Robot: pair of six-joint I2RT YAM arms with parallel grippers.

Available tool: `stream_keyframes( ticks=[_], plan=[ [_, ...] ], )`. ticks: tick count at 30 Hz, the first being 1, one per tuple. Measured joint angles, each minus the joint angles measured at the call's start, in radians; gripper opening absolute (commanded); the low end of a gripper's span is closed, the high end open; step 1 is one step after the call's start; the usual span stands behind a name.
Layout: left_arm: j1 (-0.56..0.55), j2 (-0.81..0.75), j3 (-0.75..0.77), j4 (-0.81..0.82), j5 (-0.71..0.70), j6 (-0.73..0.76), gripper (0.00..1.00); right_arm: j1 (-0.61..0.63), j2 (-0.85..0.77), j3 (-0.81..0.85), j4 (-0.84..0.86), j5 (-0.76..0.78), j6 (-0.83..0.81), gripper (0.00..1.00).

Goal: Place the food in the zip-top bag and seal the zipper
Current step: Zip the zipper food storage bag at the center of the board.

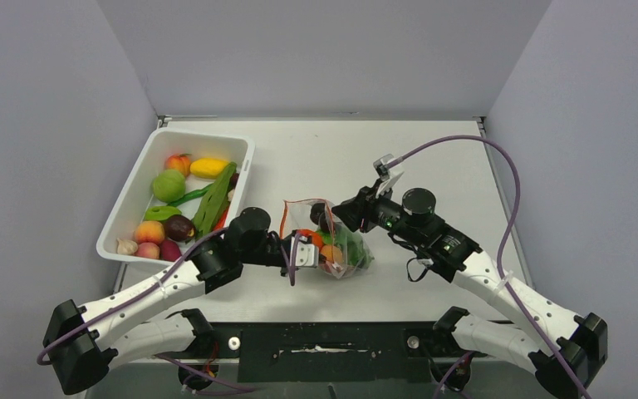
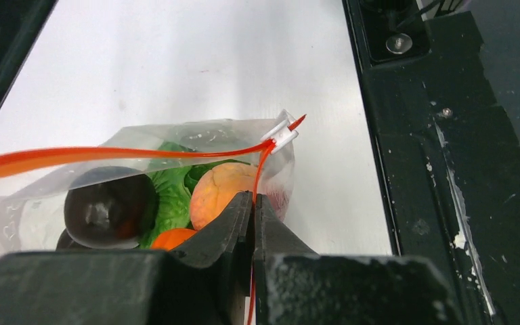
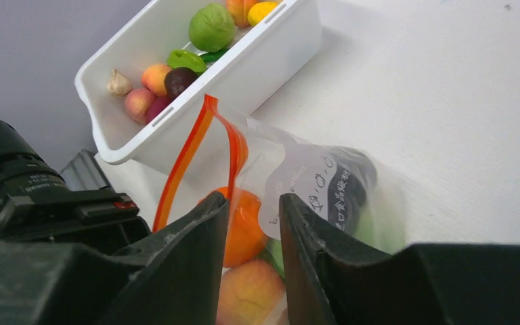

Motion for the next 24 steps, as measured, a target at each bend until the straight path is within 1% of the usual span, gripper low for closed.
stream_keyframes(
  ticks=[1,2,4,7,11,12,15,18,24],
  plan=[
    [-0.002,-0.006,0.001,0.005,-0.006,-0.006,0.00,0.000,-0.011,0.000,-0.006,0.016,-0.014,0.49],
    [-0.004,-0.012,0.002,0.009,-0.012,-0.013,0.00,0.000,-0.027,0.000,-0.016,0.032,-0.029,0.52],
    [-0.007,-0.023,0.008,0.016,-0.022,-0.027,0.00,0.000,-0.069,0.000,-0.036,0.058,-0.069,0.54],
    [-0.009,-0.034,0.022,0.026,-0.040,-0.051,0.00,0.000,-0.156,-0.006,-0.054,0.077,-0.130,0.54],
    [-0.013,-0.040,0.043,0.041,-0.078,-0.089,0.00,0.000,-0.317,-0.043,-0.054,0.076,-0.212,0.54],
    [-0.014,-0.041,0.049,0.046,-0.088,-0.098,0.00,0.000,-0.333,-0.048,-0.054,0.076,-0.220,0.54],
    [-0.018,-0.041,0.063,0.051,-0.122,-0.115,0.00,0.000,-0.408,-0.068,-0.053,0.067,-0.280,0.50],
    [-0.026,-0.041,0.079,0.051,-0.167,-0.126,0.00,0.000,-0.437,-0.092,-0.047,0.027,-0.330,0.48],
    [-0.034,-0.036,0.118,0.050,-0.239,-0.145,0.00,0.021,-0.450,-0.191,-0.024,-0.069,-0.384,0.49]
  ],
)
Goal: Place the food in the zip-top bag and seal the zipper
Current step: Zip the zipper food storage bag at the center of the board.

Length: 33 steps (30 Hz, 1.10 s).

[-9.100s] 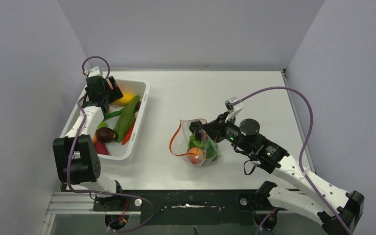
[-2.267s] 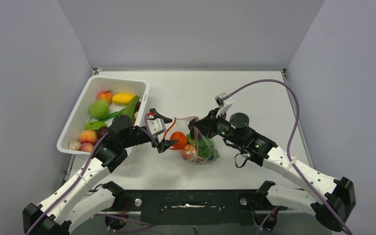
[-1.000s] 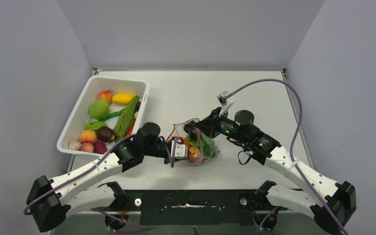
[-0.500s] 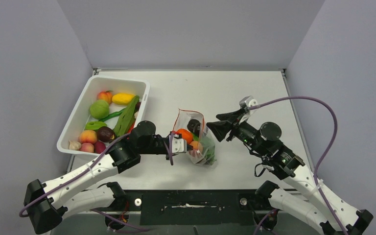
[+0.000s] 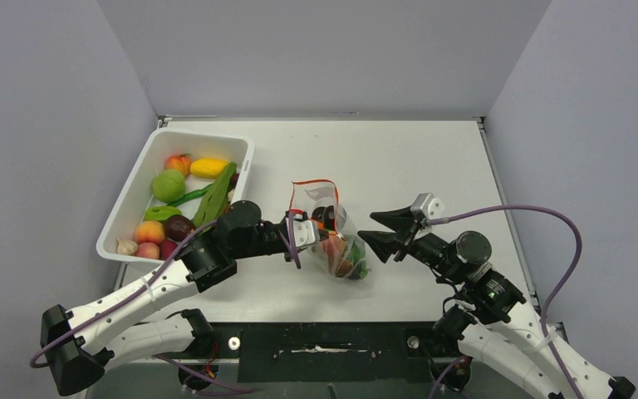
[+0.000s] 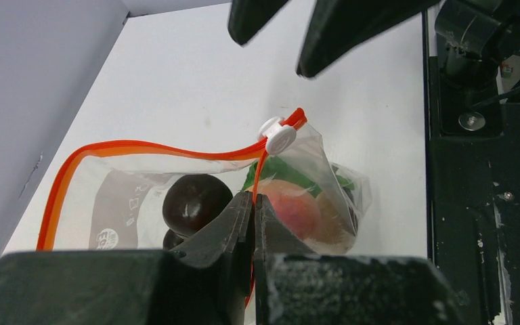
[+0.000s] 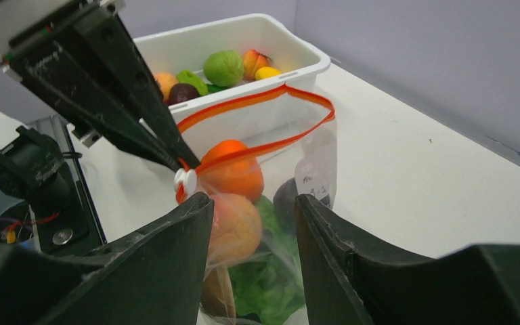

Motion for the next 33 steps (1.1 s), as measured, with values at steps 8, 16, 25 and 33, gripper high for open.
stream_keyframes(
  ticks=[8,16,25,33],
  plan=[
    [-0.003,0.028,0.024,-0.002,-0.042,-0.018,0.00,0.037,0.084,-0.023,0.054,-0.052,-0.041,0.52],
    [-0.005,0.046,0.035,-0.002,-0.050,-0.019,0.00,0.060,0.150,-0.023,0.093,-0.076,-0.055,0.46],
    [-0.010,0.060,0.046,-0.003,-0.050,-0.023,0.00,0.072,0.176,-0.023,0.104,-0.082,-0.063,0.04],
    [-0.021,0.062,0.116,-0.086,-0.039,-0.026,0.17,0.073,0.138,-0.021,0.095,-0.115,-0.132,0.00]
  ],
)
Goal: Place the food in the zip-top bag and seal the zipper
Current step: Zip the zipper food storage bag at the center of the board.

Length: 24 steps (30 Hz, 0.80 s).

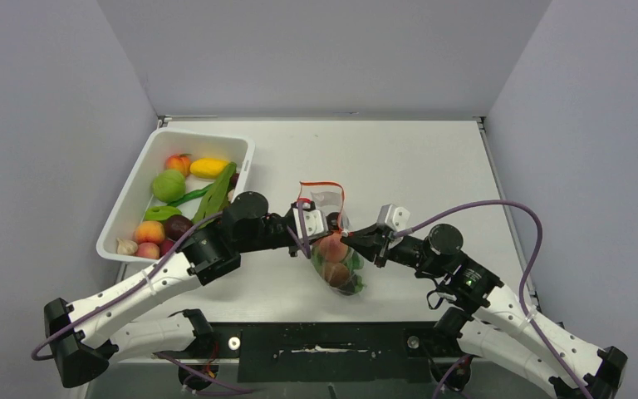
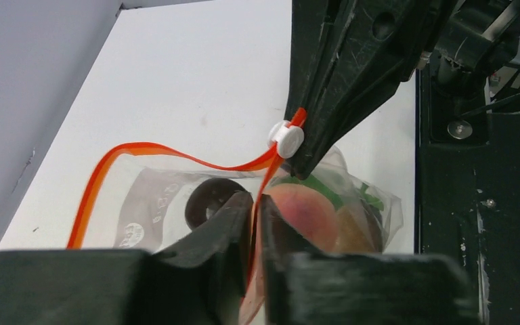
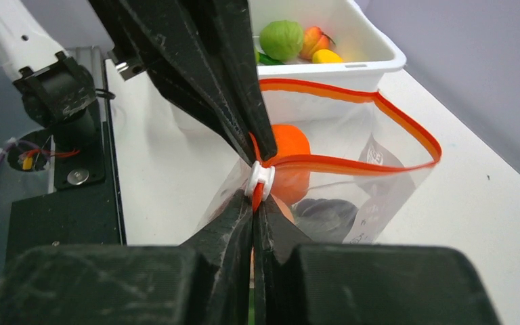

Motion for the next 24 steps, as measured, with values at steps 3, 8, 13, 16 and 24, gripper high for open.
stream_keyframes(
  ticks=[3,8,13,16,24],
  plan=[
    [-0.001,-0.027,0.011,-0.027,0.011,-0.008,0.41,0.000,0.014,0.011,-0.016,-0.072,-0.037,0.00],
    [0.002,-0.097,0.050,-0.068,0.090,0.011,0.53,0.002,0.041,0.013,-0.033,-0.202,-0.068,0.00],
    [0.002,-0.071,0.106,-0.114,0.190,0.031,0.52,0.006,0.053,0.029,-0.063,-0.257,-0.101,0.00],
    [0.002,-0.031,0.117,-0.129,0.241,0.034,0.48,0.006,0.062,0.035,-0.073,-0.282,-0.117,0.00],
    [0.002,0.038,0.138,-0.164,0.305,0.034,0.41,0.006,0.069,0.043,-0.081,-0.290,-0.140,0.00]
  ],
)
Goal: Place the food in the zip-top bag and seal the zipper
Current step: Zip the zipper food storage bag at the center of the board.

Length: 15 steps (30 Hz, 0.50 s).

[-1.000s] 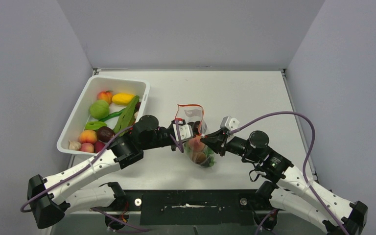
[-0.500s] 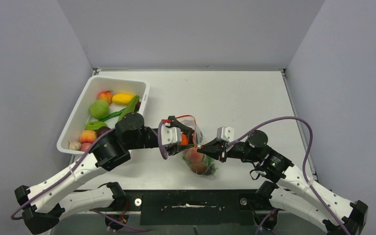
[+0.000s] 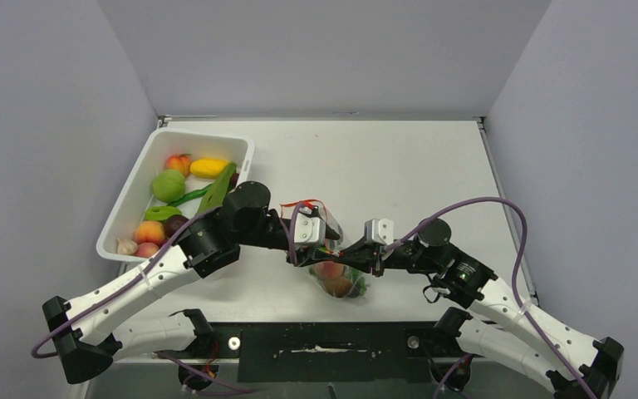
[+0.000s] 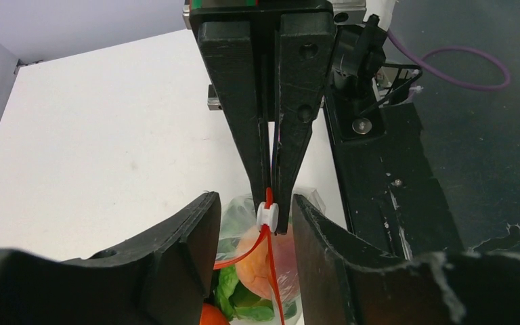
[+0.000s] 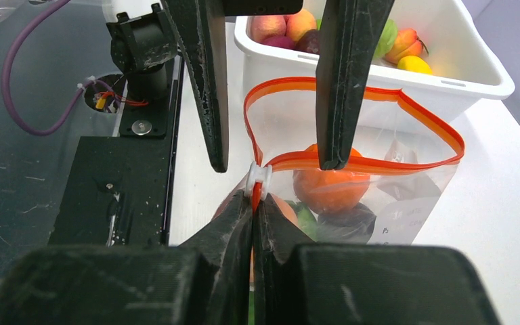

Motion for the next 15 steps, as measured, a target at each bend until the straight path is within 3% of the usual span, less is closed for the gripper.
stream_keyframes(
  ticks=[7,15],
  plan=[
    [0.000,0.026,0.030,-0.020,0.008,0.001,0.44,0.000,0.000,0.005,-0.009,0.000,-0.019,0.00],
    [0.000,0.043,0.047,-0.087,0.008,0.002,0.38,0.000,0.000,0.005,-0.009,0.001,-0.022,0.00]
  ],
)
